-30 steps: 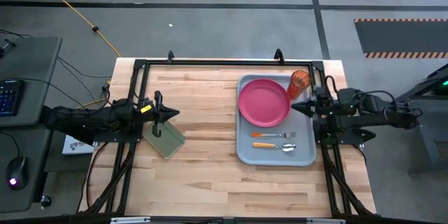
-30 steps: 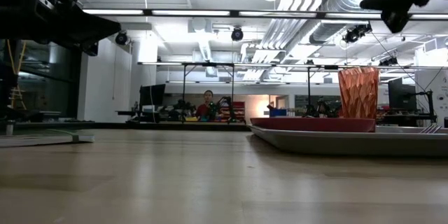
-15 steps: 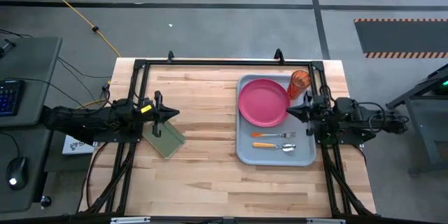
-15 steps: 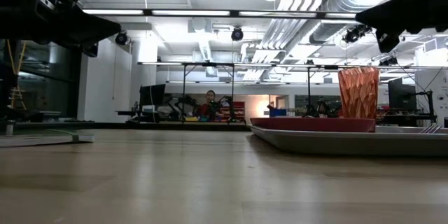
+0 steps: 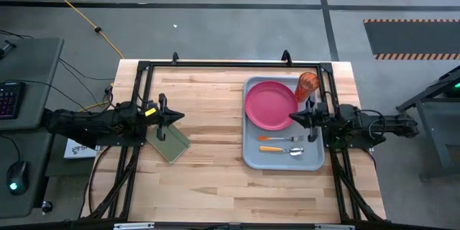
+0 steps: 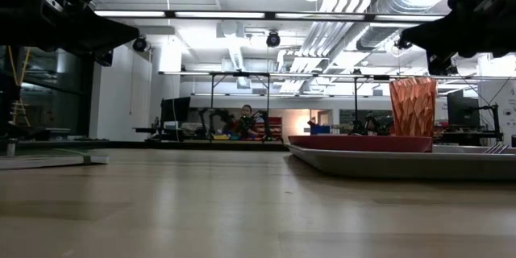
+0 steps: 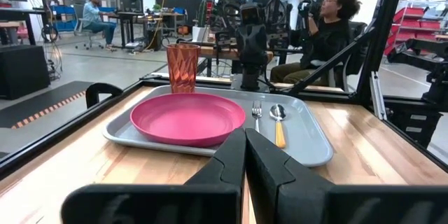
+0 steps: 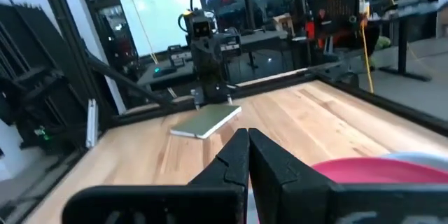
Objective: Pick and place plate/cup/fork/spoon on tray
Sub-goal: Return to Home Position
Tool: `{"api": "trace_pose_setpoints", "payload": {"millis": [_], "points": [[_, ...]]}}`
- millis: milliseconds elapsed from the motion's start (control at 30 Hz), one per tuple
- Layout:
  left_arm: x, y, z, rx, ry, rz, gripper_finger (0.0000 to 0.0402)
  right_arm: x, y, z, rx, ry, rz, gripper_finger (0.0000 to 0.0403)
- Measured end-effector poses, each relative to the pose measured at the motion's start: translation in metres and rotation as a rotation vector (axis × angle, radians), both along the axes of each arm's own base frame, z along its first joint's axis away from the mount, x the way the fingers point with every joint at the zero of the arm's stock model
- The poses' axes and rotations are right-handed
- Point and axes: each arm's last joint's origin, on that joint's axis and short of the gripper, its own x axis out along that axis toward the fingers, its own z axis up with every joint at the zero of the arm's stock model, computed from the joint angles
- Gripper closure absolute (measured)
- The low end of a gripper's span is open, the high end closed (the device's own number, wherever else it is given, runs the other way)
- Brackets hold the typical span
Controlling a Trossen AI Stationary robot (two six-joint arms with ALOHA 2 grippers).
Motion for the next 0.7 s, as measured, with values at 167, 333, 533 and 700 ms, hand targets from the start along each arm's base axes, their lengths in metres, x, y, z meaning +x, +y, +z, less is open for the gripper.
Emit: {"api": "trace_pose_setpoints", "payload": {"millis": [167,333,533,700], "points": [[0.0,0.0,0.0,0.0,0.0,0.0,0.0401,0.0003,-0.0005,-0.0016,-0.073,0.024,-0.022,0.0403],[0.0,0.0,0.0,0.0,0.0,0.0,0.0401,0.0005,0.0012,-0.0037,-0.094,0.045,0.038,0.0403],[-0.0002,0.0,0.0002,0.0,-0.003,0.0,0.0401,0.001,0.0022,-0.0048,-0.066,0.054,0.074,0.0403],[-0.0002,0.0,0.0002,0.0,-0.002,0.0,0.0401,0.001,0.0022,-0.0048,-0.065,0.054,0.074,0.0403]]}}
